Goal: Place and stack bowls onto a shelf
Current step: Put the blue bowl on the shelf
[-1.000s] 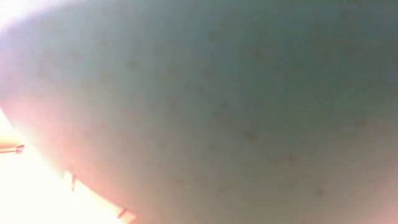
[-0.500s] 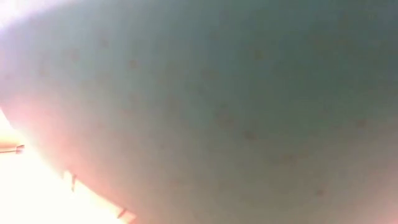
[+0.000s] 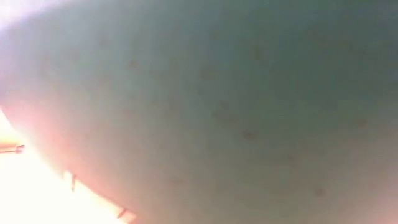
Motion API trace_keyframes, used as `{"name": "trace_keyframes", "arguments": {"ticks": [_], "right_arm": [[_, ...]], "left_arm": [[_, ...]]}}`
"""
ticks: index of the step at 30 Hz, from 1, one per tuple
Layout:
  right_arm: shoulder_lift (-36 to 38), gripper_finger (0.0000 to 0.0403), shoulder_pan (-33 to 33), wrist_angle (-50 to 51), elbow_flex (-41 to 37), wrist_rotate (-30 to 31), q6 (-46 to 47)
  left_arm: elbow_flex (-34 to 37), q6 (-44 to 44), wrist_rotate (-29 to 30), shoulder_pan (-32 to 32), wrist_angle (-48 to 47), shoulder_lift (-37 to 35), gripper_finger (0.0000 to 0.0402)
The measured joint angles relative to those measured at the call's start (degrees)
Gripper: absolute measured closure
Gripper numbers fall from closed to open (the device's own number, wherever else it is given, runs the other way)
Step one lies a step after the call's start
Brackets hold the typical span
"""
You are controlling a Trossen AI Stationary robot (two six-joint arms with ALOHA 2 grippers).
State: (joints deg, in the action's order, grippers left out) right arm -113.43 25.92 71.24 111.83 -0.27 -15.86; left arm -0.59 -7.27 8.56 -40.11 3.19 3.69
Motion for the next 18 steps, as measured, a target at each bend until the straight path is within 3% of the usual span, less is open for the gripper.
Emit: {"name": "trace_keyframes", "arguments": {"ticks": [11,18], "right_arm": [[0.26,0.0403,1.06,-2.84,-10.11,0.07,0.34],[0.35,0.0403,1.06,-4.29,-10.97,0.17,-1.84]], "left_arm": [[-0.01,0.0,-0.02,-0.01,-0.01,0.01,0.0378],[-0.01,0.0,-0.01,-0.01,-0.01,0.01,0.0378]]}}
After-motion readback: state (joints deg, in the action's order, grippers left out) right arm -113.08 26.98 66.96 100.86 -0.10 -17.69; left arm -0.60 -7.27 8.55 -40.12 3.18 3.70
